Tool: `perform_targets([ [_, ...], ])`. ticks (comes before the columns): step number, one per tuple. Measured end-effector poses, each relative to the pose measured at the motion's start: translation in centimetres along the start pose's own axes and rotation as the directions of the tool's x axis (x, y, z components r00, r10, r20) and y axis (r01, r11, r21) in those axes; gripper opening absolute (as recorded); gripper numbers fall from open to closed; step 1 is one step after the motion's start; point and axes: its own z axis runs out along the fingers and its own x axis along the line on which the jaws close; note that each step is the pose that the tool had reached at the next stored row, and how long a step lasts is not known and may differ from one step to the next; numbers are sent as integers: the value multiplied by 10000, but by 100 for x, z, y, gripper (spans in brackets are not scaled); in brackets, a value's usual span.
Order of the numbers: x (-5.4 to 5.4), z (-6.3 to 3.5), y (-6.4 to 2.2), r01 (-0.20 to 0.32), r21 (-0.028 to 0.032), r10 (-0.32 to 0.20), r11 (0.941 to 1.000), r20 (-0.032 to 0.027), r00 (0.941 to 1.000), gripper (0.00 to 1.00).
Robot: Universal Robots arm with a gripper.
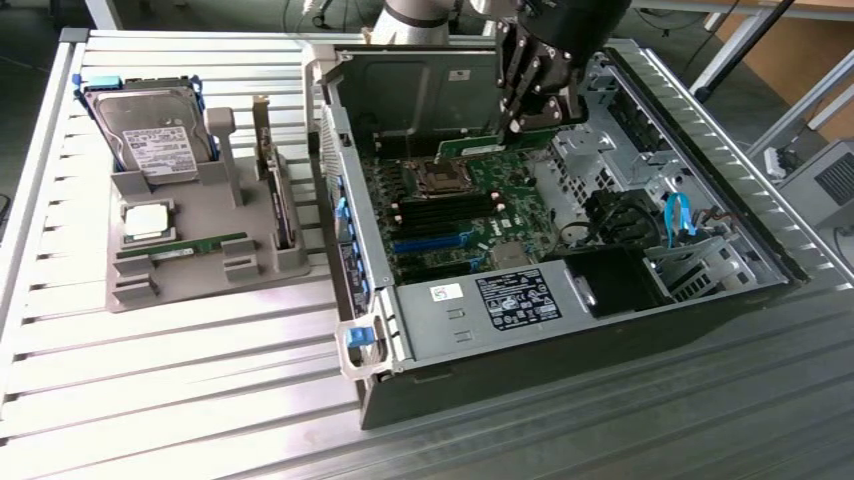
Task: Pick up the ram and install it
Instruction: 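Pick up the ram and move it above insertion slot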
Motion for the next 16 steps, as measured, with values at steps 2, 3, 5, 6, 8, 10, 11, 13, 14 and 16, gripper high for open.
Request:
perform_targets([
  [2,5,2,-76,0,0,0,10000,0,10000,11],
  [3,8,3,-117,-1,0,1,10000,0,10000,11],
  [5,15,5,-226,-1,0,1,10000,-1,10000,11],
  [6,18,6,-270,-1,0,1,10000,0,10000,11],
  [8,24,8,-371,-2,0,2,10000,0,10000,11],
  [10,20,11,-468,-1,0,1,10000,-4,10000,11],
  [11,-1,13,-487,-2,-1,2,10000,-16,10000,11],
  [13,-32,15,-492,-1,-1,1,10000,-20,10000,11],
  [14,-65,18,-506,-2,-1,2,10000,-19,10000,11],
  [16,-112,22,-541,-1,-1,1,10000,-20,10000,11],
])
